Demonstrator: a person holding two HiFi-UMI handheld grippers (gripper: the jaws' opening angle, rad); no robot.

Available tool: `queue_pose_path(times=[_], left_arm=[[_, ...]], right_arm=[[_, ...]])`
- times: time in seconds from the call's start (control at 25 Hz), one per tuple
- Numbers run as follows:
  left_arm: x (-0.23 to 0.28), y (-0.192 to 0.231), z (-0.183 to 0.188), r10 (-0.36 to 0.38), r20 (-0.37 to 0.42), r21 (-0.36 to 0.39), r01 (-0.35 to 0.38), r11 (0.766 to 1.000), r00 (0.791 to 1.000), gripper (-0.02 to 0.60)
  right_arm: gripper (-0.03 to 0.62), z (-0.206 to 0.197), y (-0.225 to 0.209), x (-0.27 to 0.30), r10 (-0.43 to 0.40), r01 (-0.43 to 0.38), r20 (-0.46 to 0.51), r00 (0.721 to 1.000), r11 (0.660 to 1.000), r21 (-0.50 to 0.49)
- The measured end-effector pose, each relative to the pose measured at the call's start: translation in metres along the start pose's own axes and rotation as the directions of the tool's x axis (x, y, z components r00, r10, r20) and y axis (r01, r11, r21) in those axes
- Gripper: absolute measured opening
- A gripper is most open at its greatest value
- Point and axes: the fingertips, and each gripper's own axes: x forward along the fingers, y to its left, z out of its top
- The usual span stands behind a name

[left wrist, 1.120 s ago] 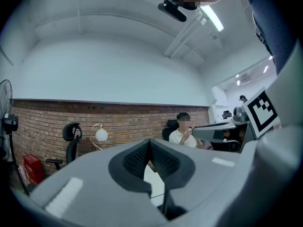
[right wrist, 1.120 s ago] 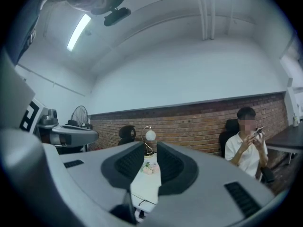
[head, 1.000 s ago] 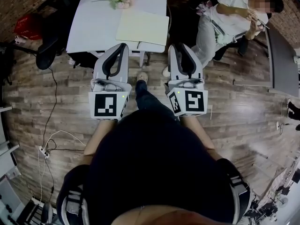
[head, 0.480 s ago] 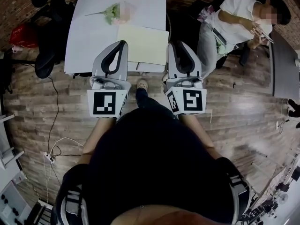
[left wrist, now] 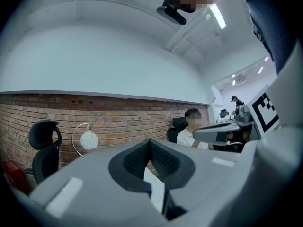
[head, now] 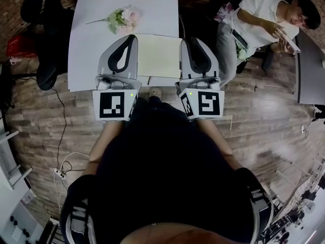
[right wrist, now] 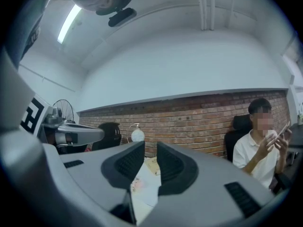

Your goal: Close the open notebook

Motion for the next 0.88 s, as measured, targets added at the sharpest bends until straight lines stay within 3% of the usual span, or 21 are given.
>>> queue_pose_path(times=[0.24, 0.48, 0.68, 0.88], left_arm=[[0.015, 0.002, -0.006, -0.042, 0.0, 0.001, 0.042, 0.999, 0.999, 0.006], [0.03, 0.0, -0.012, -0.129, -0.008, 0.008, 0.129, 0.992, 0.992, 0.006], [0.042, -0.005, -0.015, -0.217, -0.02, 0.027, 0.217, 0.976, 0.976, 0.006], [0.048, -0.015, -0.025, -0.319, -0.047, 0.041, 0.321, 0.946, 0.946, 0.006]], right_arm=[[0.089, -0.006, -0.006, 0.005, -0.044, 0.044, -0.019, 0.999, 0.999, -0.001], [0.089, -0.013, -0.01, 0.006, -0.116, 0.116, -0.035, 0.993, 0.993, 0.008], [0.088, -0.019, -0.013, 0.002, -0.185, 0.186, -0.044, 0.982, 0.982, 0.023], [0.089, -0.033, -0.013, -0.008, -0.266, 0.269, -0.075, 0.961, 0.963, 0.029]])
